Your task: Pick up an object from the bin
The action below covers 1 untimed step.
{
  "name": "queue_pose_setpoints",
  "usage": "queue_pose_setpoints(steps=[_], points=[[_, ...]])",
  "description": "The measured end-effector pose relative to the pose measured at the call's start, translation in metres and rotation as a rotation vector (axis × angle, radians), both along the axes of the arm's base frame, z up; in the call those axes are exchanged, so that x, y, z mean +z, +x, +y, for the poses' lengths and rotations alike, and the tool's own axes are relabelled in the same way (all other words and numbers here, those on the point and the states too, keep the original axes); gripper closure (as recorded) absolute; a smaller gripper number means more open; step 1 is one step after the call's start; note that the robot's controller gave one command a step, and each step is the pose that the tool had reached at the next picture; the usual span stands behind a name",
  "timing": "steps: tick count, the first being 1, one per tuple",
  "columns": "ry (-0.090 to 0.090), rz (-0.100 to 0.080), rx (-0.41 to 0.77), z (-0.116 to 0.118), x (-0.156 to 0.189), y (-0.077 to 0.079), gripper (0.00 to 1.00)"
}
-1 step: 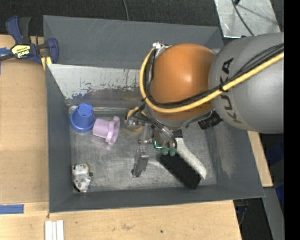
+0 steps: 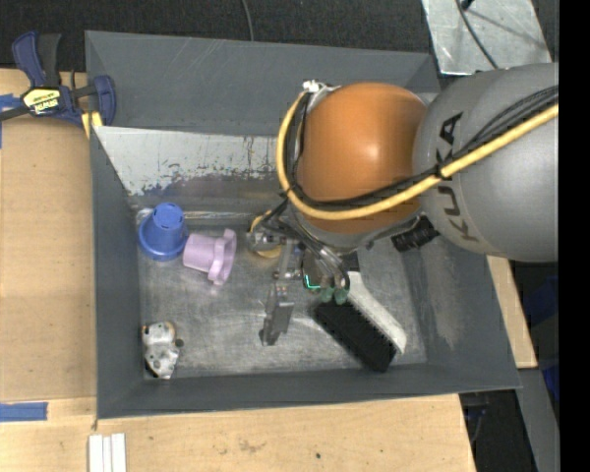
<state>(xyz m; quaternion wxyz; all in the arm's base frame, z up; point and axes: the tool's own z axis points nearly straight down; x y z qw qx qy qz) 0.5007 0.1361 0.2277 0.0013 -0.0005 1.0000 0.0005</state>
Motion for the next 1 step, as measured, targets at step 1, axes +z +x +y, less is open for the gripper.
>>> queue_pose_setpoints(steps=[1], points=[[0.0,-0.008,0.108,0.0023,-0.022,-0.0028,0.0]])
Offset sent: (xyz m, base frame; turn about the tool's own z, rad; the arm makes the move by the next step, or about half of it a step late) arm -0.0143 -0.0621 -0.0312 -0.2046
